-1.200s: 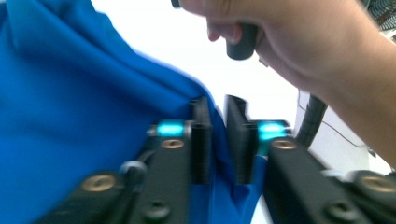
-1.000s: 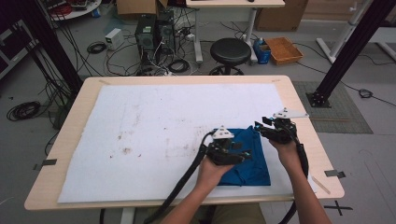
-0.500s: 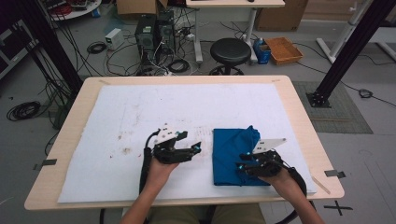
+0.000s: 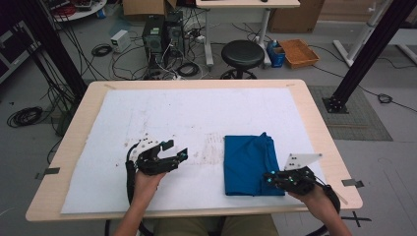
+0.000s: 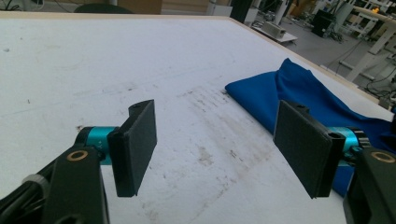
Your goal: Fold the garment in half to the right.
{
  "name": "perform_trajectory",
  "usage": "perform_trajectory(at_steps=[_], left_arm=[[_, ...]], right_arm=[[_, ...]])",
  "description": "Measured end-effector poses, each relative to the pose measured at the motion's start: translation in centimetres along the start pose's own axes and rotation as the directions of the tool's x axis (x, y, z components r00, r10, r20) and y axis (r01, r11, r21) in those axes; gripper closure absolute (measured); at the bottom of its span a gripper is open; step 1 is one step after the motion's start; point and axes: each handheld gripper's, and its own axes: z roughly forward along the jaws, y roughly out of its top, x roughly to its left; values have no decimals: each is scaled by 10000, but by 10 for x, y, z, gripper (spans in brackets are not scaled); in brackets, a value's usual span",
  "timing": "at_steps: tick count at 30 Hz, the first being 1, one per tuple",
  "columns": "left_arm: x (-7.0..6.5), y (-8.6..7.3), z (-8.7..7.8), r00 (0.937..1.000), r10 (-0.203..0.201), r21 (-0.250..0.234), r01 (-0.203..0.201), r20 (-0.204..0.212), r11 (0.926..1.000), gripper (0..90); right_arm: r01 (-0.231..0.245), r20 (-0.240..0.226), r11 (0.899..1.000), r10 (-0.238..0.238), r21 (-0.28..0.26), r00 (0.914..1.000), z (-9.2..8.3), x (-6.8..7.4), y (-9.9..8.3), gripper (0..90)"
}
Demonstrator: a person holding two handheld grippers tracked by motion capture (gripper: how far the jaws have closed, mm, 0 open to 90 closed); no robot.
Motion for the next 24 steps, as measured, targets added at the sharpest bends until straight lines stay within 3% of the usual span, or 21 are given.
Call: perform_trajectory(at_steps=[4,6,8,11,13,15,16,18,20,21,22,24], left_arm=[[-1,0,0,10000,30,-32,-30,-12,10000,303],[0,1,-1,10000,7,-60,-7,-42,10000,303],[1,1,-1,10000,-40,-89,40,-37,10000,303],[1,1,0,10000,-37,-45,36,-59,10000,303],[0,0,2,10000,-39,-16,39,-63,10000,303],[-1,0,3,10000,-2,45,2,-75,10000,303],[-1,0,3,10000,25,80,-25,-39,10000,303],[-2,-1,4,10000,36,136,-35,-52,9999,303],[-3,-2,4,10000,19,151,-18,-55,9999,303],[-2,-2,4,10000,60,181,-59,-59,9998,303],[-2,-2,4,10000,71,187,-70,-60,9998,303],[-2,-2,3,10000,92,177,-91,-21,9998,303]], right_arm=[[-47,-31,9999,46,-99,10000,-21,1,-17,893],[37,250,9989,-49,462,9997,-26,3,-27,887],[-107,344,9965,79,827,9994,-29,4,-35,807],[-650,457,9979,652,-56,9968,-39,0,-34,699],[-934,816,9921,1003,-842,9916,-40,-4,-26,697],[-1128,1518,9871,1295,-1135,9799,-30,-8,-16,697],[-1228,1989,9865,1426,-1083,9696,-20,-12,-9,673],[-1290,2387,9863,1503,-1028,9594,-3,-18,1,658],[-1198,3027,9895,1391,-814,9429,16,-24,10,660],[-1186,3163,9912,1310,-583,9396,25,-28,13,688],[-1210,3439,9923,1225,-258,9310,32,-32,13,766],[-1190,4109,9916,877,511,9075,39,-36,8,876]])
